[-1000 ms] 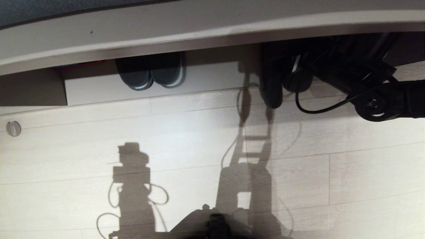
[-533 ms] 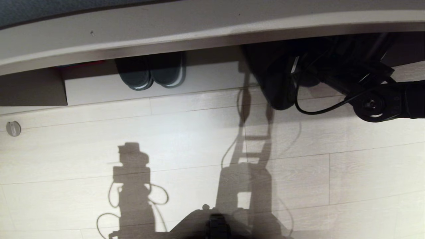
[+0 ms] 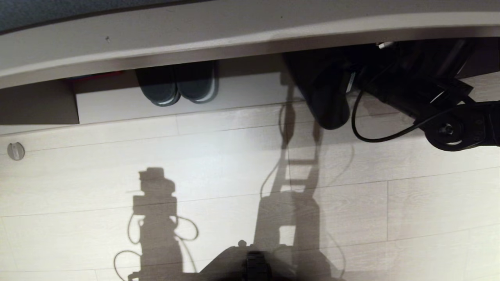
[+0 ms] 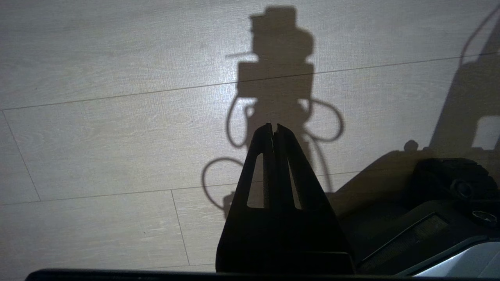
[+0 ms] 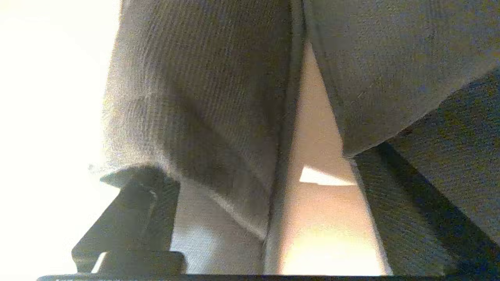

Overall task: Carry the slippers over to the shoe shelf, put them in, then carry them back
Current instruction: Place the slippers into the shoe cabinet

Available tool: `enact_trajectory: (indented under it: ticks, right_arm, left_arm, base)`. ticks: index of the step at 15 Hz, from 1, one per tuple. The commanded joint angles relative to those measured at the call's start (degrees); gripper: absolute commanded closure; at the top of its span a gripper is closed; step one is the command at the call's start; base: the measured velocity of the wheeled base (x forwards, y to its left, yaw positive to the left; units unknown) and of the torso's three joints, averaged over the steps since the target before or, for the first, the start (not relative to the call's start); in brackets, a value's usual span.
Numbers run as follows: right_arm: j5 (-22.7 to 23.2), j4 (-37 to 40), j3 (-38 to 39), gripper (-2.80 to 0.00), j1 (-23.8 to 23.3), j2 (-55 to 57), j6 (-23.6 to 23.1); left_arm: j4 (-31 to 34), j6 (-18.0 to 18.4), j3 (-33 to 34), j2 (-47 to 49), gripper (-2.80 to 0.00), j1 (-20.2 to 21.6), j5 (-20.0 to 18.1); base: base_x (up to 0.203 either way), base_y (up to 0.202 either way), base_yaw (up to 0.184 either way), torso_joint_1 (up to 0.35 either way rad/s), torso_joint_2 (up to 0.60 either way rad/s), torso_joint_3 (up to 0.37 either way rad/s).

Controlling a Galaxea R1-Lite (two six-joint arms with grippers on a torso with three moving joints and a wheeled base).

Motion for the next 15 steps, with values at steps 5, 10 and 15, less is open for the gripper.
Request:
enact_trajectory:
  ticks: [5, 10, 15]
  right_arm:
    - [-0.77, -2.67, 4.2, -2.8, 0.25, -3.17, 0.04]
    - [-1.74, -2.14, 4.52, -2.8, 0.85, -2.9, 2.54]
    - [-1.74, -2.23, 3.85, -2.8, 3.15, -1.4, 4.43]
  left_arm:
    - [-0.01, -0.06, 0.0, -0.04, 0.0, 0.0, 0.0]
    - [-0.01, 0.02, 0.0, 0.02, 0.0, -0.02, 0.0]
    - [-0.01, -0.06, 0.0, -0.04, 0.0, 0.06, 0.0]
  base:
    - [0.0, 0.0, 0.0, 0.0, 0.0, 0.0]
    - [0.0, 0.0, 0.0, 0.0, 0.0, 0.0]
    - [0.0, 0.0, 0.0, 0.0, 0.0, 0.0]
